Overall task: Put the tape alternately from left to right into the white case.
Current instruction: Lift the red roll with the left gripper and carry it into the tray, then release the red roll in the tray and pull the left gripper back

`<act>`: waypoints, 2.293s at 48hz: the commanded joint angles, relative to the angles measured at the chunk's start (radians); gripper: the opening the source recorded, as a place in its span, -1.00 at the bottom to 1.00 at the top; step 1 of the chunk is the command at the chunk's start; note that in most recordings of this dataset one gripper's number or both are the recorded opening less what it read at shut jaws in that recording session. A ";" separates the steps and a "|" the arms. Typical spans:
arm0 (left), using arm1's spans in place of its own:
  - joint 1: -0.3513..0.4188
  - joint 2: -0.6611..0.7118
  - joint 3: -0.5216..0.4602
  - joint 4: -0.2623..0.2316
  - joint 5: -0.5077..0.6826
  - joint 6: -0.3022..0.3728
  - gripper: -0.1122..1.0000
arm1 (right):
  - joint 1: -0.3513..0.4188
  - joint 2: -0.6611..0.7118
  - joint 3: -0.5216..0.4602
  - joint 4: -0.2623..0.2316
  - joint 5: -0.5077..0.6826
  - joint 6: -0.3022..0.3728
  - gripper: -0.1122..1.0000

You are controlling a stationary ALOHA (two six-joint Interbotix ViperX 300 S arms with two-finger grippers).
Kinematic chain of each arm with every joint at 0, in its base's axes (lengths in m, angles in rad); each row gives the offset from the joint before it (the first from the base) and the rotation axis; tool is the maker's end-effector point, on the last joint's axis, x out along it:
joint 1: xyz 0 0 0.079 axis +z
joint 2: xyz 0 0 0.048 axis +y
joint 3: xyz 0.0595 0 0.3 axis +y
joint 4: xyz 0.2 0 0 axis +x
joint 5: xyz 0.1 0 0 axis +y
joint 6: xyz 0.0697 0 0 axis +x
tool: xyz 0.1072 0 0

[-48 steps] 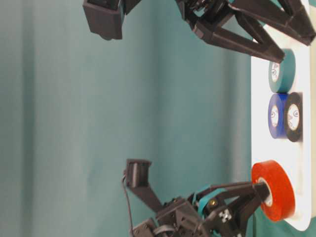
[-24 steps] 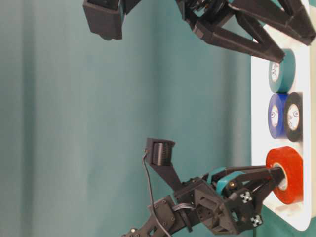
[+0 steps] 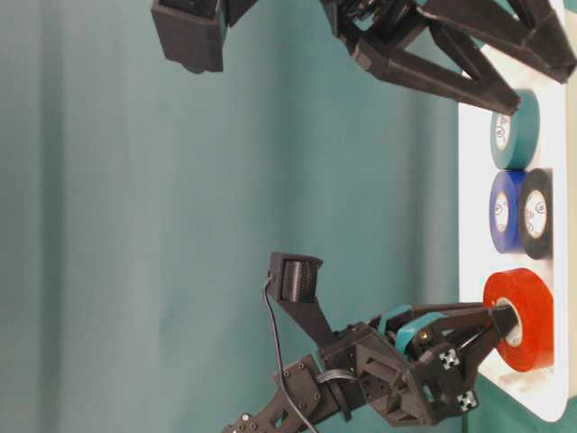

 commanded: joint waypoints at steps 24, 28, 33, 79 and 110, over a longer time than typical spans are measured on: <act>-0.014 -0.028 -0.018 0.000 -0.006 0.000 0.54 | 0.003 -0.008 -0.011 0.002 -0.008 0.002 0.60; -0.017 -0.028 -0.018 0.000 -0.006 -0.002 0.54 | 0.003 -0.011 -0.011 0.002 -0.008 0.002 0.61; -0.021 -0.028 -0.017 0.000 -0.006 -0.003 0.54 | 0.003 -0.011 -0.011 0.002 -0.008 0.002 0.60; -0.307 -0.133 0.044 -0.005 0.000 -0.084 0.53 | 0.003 -0.011 -0.011 0.002 -0.008 0.002 0.61; -0.430 -0.187 0.132 -0.005 -0.009 -0.284 0.52 | 0.021 -0.011 -0.011 0.002 -0.008 0.002 0.61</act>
